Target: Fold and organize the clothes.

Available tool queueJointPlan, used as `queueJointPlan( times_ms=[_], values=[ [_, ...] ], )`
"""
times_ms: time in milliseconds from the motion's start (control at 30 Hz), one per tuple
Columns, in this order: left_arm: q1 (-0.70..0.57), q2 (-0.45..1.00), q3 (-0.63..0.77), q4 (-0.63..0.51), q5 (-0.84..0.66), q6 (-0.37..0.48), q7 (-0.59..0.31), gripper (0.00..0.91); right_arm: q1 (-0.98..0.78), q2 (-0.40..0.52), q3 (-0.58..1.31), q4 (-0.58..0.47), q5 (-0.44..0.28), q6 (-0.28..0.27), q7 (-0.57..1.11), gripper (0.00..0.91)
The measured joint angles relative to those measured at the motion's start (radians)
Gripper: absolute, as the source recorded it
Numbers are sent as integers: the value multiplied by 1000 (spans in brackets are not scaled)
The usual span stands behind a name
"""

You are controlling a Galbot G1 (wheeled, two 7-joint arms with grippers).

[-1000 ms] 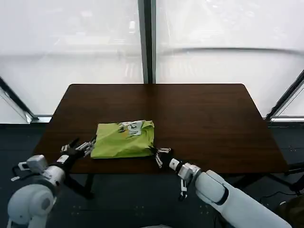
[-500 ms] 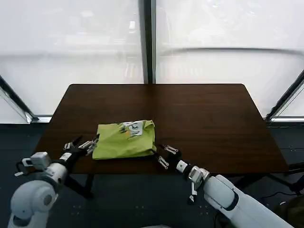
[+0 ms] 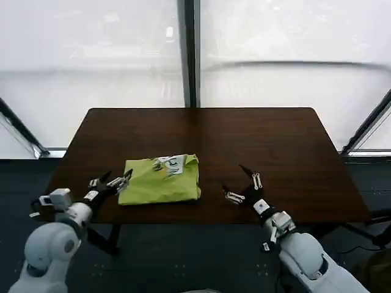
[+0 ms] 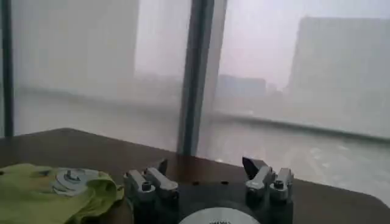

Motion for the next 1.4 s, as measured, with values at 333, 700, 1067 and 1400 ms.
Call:
queueJointPlan(
  times_ms=[333,700,1067,1400],
  values=[
    [-24,38,21,28,-3,-3,14,878,-95,-21,87,32,86,125,15,878],
    [-89,73,72,103,-1,-19,19,878,-322,42,378,73,206,144,104,878],
    [-93,48,90,174,23,-117,52,878,-454,97,547,127,265,133,135,878],
    [-63,-34,138,220,129,-292,8,878,-574,125,688,217,297,108,147,878]
  ],
)
